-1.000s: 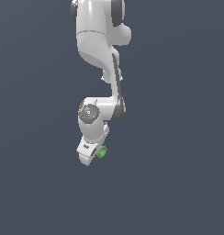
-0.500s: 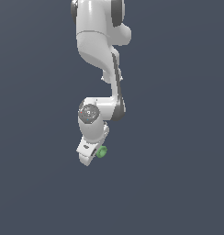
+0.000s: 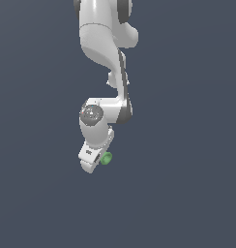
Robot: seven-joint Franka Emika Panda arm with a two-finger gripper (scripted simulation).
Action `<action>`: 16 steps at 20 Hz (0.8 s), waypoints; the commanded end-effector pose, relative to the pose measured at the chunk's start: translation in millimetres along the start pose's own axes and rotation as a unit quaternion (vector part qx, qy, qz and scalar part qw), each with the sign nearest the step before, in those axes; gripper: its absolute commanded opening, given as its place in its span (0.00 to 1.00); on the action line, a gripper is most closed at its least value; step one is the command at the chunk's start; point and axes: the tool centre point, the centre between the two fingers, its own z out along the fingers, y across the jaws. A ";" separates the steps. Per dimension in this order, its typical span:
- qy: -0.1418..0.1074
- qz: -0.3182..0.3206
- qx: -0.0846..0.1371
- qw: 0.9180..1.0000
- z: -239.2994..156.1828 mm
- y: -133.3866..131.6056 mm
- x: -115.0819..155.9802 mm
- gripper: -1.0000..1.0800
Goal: Pick up the object and move it to a goal position.
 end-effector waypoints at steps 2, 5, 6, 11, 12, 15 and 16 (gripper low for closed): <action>0.000 0.000 -0.001 1.000 -25.1 3.0 -1.2 0.00; 0.000 0.000 -0.001 1.000 -52.6 5.8 -2.4 0.00; 0.000 0.000 -0.001 1.000 -62.9 6.9 -2.9 0.00; 0.000 -0.001 -0.001 1.000 -119.3 13.0 -5.3 0.00; 0.000 -0.001 -0.001 1.000 -130.9 14.3 -5.8 0.00; 0.001 -0.001 -0.001 1.000 -165.4 18.4 -7.2 0.00; 0.001 -0.001 0.000 1.000 -176.8 19.8 -7.7 0.00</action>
